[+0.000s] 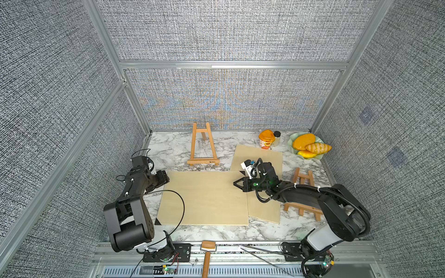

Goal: Disassemble the easel
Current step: Place the drawing board at the center of the board, then move the drawing board to the center of the board.

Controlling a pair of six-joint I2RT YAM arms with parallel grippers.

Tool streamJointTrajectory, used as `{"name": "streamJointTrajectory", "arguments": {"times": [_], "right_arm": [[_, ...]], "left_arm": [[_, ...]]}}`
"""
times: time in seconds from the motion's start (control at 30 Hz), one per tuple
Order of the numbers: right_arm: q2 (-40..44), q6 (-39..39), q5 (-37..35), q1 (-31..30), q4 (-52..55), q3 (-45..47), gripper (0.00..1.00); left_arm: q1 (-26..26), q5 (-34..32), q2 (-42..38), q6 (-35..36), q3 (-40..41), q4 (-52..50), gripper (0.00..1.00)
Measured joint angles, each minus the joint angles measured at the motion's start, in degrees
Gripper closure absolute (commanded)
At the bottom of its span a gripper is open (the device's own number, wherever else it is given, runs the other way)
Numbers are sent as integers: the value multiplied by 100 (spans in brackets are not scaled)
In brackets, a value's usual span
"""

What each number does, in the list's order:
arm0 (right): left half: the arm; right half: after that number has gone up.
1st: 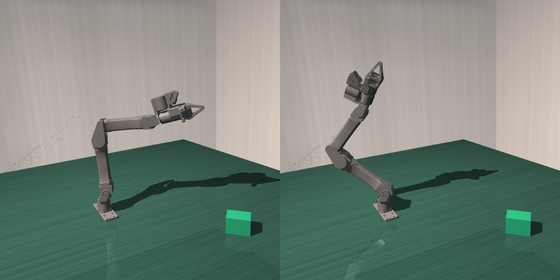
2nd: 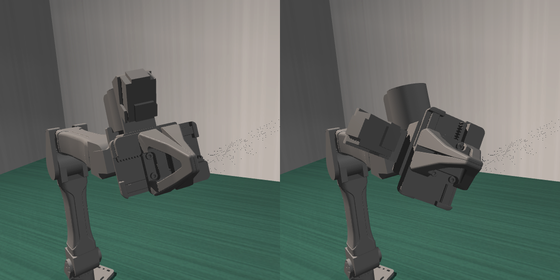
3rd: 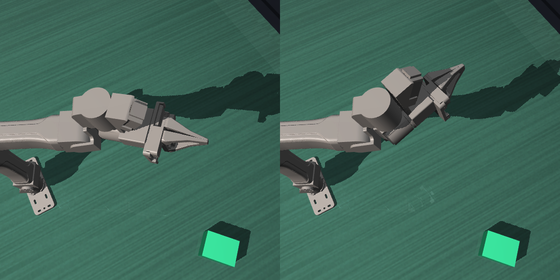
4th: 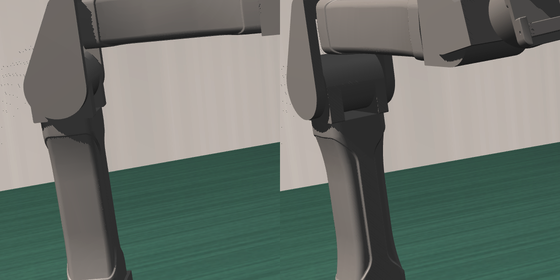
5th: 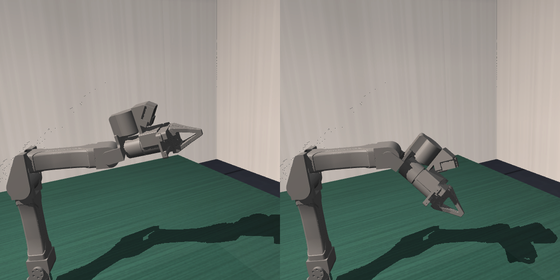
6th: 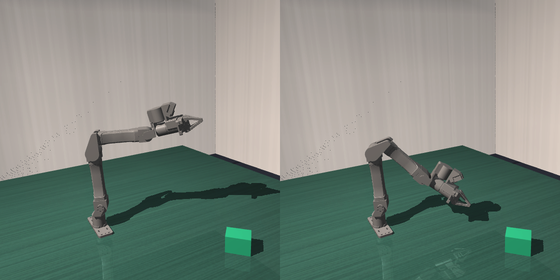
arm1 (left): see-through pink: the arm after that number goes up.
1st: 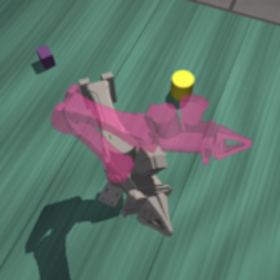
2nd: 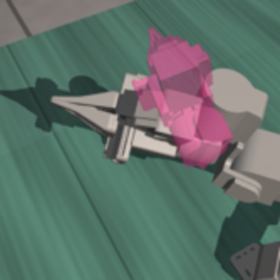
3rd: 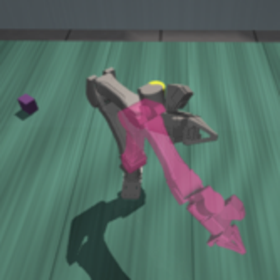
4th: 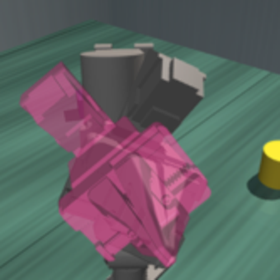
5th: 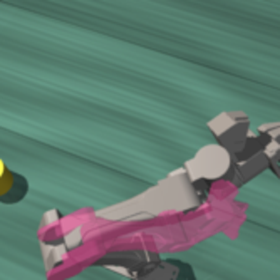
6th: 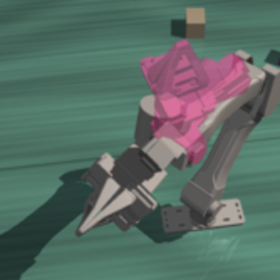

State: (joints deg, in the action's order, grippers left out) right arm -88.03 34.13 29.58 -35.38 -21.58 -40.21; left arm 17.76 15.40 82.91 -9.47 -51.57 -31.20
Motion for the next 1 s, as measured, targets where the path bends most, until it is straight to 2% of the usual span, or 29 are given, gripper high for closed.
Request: {"name": "streamJointTrajectory", "arguments": {"times": [0.13,0.27,0.47,0.63,1.0], "right_arm": [[439,-107,-599,0,667,-116,67],[614,-153,-1169,4,1473,-267,55],[592,114,-1729,4,2297,-109,54],[341,372,-1744,-109,2389,28,54],[-533,614,-1751,-586,2114,-435,56]], "left_arm": [[-63,48,-245,46,-48,-166,28],[-304,221,-476,42,72,-186,28],[-660,584,-758,-98,363,-94,28],[-754,728,-813,-151,372,-24,28],[-758,833,-1029,-149,313,-17,28]]}}
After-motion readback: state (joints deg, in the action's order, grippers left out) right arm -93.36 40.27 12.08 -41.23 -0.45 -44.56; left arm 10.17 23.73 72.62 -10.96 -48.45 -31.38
